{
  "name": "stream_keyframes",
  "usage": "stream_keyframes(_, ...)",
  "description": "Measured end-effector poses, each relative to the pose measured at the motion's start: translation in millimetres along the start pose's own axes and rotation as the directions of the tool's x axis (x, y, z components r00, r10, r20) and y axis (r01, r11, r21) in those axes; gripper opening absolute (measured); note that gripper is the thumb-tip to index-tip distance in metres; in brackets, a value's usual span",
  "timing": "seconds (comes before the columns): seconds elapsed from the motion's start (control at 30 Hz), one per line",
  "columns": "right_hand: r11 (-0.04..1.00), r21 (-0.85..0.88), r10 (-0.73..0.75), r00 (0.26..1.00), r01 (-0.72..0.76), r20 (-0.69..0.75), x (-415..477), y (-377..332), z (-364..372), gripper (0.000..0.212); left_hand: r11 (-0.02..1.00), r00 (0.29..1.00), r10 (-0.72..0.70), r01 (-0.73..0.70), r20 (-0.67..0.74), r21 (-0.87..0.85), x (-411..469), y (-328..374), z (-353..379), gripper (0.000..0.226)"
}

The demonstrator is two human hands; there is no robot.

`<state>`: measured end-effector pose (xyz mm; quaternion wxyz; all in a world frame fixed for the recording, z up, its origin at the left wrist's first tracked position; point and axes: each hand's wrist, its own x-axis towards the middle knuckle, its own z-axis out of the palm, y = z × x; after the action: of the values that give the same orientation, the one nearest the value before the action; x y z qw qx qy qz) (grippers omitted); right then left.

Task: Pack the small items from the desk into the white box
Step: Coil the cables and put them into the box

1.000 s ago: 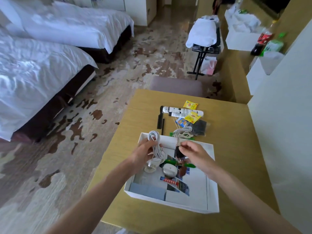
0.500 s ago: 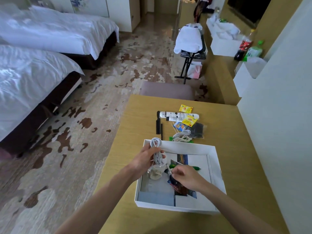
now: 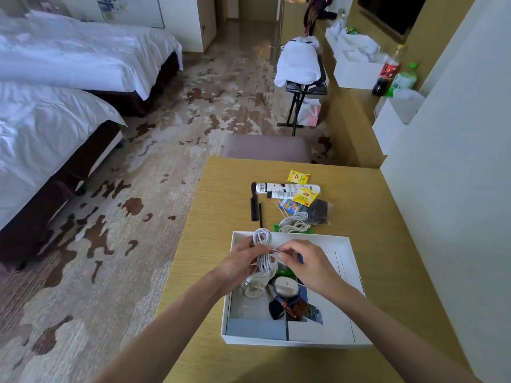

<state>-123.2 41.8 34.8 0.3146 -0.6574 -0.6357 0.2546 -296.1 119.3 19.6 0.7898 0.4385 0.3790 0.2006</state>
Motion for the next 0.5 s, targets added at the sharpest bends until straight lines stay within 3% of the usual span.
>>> stream_keyframes(0.13, 0.987, 0.105, 0.118, 0.992, -0.123, 0.054, 2.2, -0.7, -4.8, 0.012, 0.994, 0.999, -0.001, 0.005, -0.037, 0.106, 1.5, 3.5, 1.7, 0.028)
stream_keyframes(0.3, 0.986, 0.05, 0.153, 0.985, -0.157, 0.076, 5.3, -2.1, -5.4, 0.014, 0.912, 0.982, 0.103, -0.031, -0.155, 0.409, 8.4, 4.5, 5.3, 0.045)
stream_keyframes(0.5, 0.983, 0.099, 0.149, 0.985, -0.157, 0.085, 8.9, 1.6, -15.6, 0.014, 0.908, 0.988, 0.12, -0.071, -0.094, 0.412, 15.7, 6.9, 3.4, 0.047)
